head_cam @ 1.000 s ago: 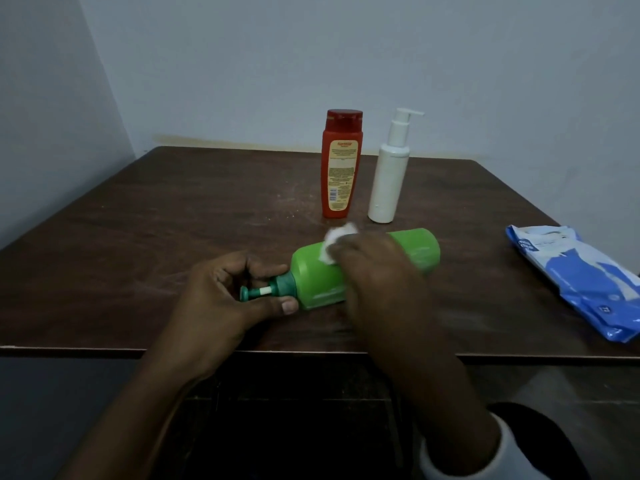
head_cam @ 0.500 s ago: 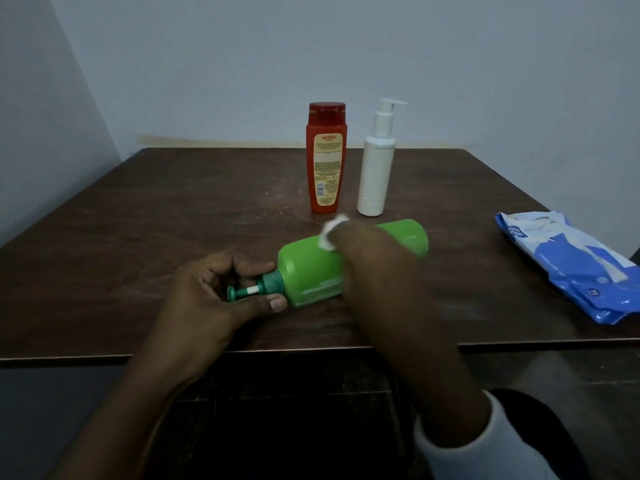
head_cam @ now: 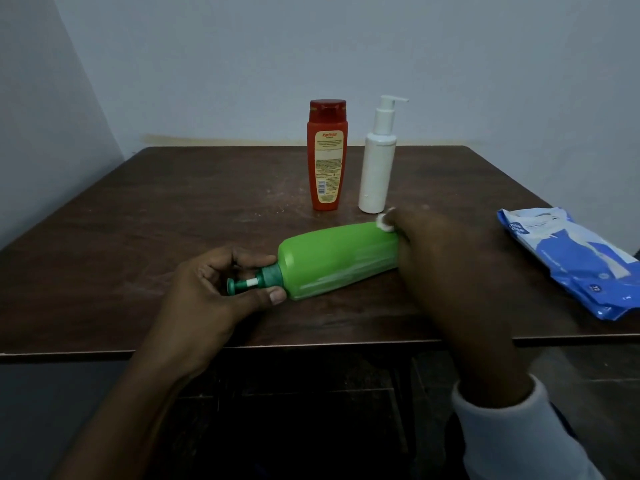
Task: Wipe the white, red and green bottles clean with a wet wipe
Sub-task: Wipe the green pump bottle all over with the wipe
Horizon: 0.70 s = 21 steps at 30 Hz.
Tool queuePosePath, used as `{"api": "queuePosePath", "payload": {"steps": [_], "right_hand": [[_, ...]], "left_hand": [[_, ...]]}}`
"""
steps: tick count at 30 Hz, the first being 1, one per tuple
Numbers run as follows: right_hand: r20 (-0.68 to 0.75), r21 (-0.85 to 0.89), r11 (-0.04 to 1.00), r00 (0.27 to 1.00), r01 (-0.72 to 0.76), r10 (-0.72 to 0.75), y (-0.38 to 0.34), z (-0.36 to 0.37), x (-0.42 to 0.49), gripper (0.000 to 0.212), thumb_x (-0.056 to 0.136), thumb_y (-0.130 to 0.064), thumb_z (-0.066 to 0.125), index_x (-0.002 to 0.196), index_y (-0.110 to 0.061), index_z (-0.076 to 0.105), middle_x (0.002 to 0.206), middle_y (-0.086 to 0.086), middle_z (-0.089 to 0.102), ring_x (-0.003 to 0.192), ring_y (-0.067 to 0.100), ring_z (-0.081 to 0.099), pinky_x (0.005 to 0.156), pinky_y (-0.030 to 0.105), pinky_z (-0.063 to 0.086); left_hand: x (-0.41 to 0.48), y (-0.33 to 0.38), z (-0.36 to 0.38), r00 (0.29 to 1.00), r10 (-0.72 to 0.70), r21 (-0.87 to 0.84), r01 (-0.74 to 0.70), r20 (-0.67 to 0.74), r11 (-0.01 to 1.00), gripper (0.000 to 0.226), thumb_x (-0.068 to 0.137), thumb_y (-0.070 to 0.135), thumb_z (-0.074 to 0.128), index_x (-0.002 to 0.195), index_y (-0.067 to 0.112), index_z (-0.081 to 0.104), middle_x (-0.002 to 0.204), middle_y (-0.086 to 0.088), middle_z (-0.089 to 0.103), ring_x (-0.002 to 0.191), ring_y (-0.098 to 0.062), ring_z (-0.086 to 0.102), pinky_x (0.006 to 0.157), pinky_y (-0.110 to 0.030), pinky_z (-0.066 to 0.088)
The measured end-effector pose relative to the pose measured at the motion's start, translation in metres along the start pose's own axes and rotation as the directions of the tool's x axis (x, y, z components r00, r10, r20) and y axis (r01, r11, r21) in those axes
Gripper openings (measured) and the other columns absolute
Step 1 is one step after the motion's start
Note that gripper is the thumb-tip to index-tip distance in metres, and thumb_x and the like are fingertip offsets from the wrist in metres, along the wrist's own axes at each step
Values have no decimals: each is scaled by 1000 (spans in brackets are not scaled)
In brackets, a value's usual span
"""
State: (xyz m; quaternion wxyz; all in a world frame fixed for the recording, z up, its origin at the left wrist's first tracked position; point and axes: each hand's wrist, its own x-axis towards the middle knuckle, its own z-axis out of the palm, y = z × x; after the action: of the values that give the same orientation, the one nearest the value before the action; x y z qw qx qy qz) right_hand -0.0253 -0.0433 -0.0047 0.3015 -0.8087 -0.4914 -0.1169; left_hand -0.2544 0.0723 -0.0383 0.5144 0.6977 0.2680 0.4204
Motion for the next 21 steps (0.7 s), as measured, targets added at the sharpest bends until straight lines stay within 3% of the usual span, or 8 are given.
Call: {"api": "queuePosePath", "payload": {"steps": [5,9,12,18,21], "right_hand": [[9,180,915,930,360,-367,-51,16,-23,30,86,2,51,110,-8,68,109,7,66,100,23,61,84,31,48],[-5,112,975,981,191,-192,-14,14,0,34,91,-12,54,117,-31,64,117,3,66,100,19,61,88,30,48],[-25,74,993,996,92,-90,13,2,8,32,90,-8,54,111,-28,69,107,5,69,89,20,61,74,15,33],[-41,42,998,998,45,-44,33,-1,11,31,91,-19,54,106,-42,68,101,4,67,89,20,58,77,27,42],[-91,62,996,994,60,-54,33,-7,11,33,88,-9,56,102,-34,72,100,-3,69,91,20,59,83,28,42]], "left_hand": [[-2,-1,0,1000,-1,1,1,-9,1000,37,57,13,88,93,21,81,98,-3,80,90,-13,75,78,-19,59],[0,-3,1,1000,-28,-59,28,1,998,40,61,9,86,100,14,79,100,-6,80,91,-16,75,79,-21,59],[1,-5,2,999,-41,-98,40,-16,994,39,63,8,84,102,10,78,98,-8,80,90,-16,75,78,-22,60],[4,-8,4,988,-150,-255,136,-38,957,34,67,9,80,100,5,77,92,-9,79,86,-23,75,79,-30,64],[4,-7,5,981,-188,-305,165,-46,938,30,69,10,78,98,3,76,93,-13,78,90,-30,77,80,-35,65]]}}
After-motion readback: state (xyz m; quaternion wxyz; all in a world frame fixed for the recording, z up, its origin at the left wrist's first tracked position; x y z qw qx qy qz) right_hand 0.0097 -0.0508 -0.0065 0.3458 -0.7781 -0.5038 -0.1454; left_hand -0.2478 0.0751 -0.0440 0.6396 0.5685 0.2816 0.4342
